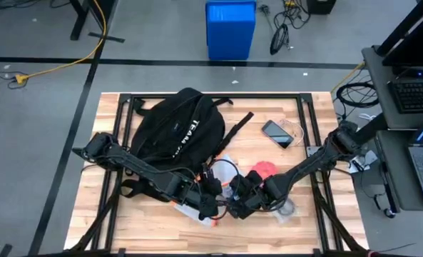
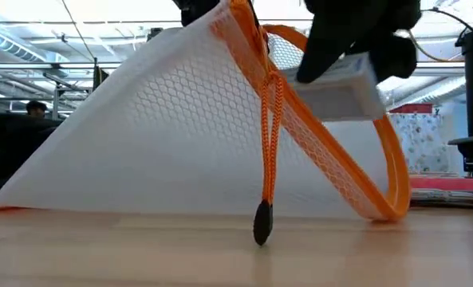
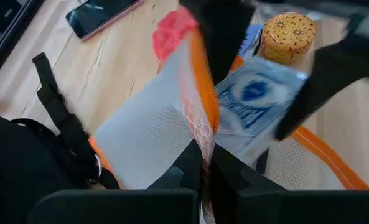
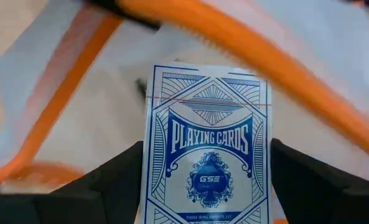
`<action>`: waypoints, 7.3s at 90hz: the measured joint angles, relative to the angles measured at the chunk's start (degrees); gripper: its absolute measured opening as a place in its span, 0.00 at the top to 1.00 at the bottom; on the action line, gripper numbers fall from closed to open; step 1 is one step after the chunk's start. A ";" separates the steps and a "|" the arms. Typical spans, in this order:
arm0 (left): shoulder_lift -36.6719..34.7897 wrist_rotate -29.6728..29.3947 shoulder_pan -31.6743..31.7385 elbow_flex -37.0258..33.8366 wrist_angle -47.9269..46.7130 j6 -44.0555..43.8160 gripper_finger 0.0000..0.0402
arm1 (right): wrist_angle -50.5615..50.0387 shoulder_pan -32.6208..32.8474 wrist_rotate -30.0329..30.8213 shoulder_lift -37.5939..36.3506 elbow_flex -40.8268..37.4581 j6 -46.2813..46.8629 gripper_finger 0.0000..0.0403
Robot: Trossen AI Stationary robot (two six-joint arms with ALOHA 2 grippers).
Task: Unpack backpack
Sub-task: Put the card pack into the orange zip bag, then put the candy bar into the orange zip bag, then put the scented candle into the orange zip bag
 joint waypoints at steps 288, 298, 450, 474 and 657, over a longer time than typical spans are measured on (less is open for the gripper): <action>-0.15 0.00 -1.31 0.00 -8.22 -5.98 1.00 | 7.26 -5.93 -18.88 -2.77 -20.85 -31.24 0.57; -0.15 0.00 -1.31 0.00 -8.22 -5.99 1.00 | 7.20 -5.93 -18.90 -2.75 -20.87 -31.24 0.64; -0.15 0.01 -1.09 0.00 -7.13 -5.60 1.00 | 39.96 -5.60 -13.59 -10.45 -20.98 -47.29 0.76; -0.15 -0.02 -1.14 0.00 -6.89 -5.55 1.00 | 42.54 -8.67 -13.89 -3.37 -20.98 -46.85 0.76; -0.15 0.02 -0.72 0.02 -5.60 -5.60 1.00 | 18.23 -5.65 -8.86 -2.15 -16.34 -54.57 0.61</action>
